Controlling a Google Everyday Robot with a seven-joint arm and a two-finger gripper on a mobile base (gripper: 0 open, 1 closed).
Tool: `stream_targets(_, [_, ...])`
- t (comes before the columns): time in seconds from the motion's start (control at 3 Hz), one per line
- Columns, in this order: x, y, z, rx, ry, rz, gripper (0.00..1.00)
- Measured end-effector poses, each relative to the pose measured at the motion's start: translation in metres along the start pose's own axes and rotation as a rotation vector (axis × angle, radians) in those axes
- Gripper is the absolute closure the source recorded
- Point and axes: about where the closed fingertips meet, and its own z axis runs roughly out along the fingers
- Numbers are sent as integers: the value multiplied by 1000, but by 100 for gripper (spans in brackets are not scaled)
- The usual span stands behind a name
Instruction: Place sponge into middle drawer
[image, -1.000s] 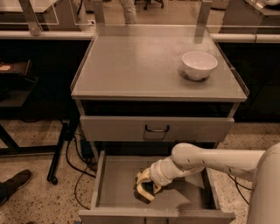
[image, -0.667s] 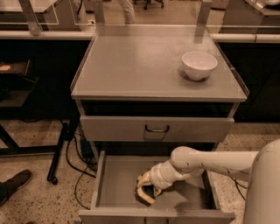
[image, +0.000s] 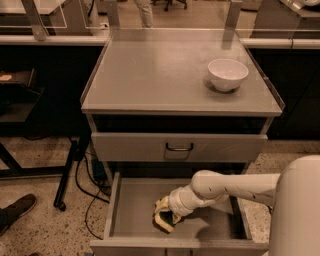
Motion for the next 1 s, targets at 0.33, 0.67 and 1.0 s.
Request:
stream_targets(0.33, [0, 0, 0, 0, 0, 0, 74])
stream_targets(0.67, [0, 0, 0, 0, 0, 0, 49])
stream_targets(1.0, [0, 0, 0, 0, 0, 0, 26])
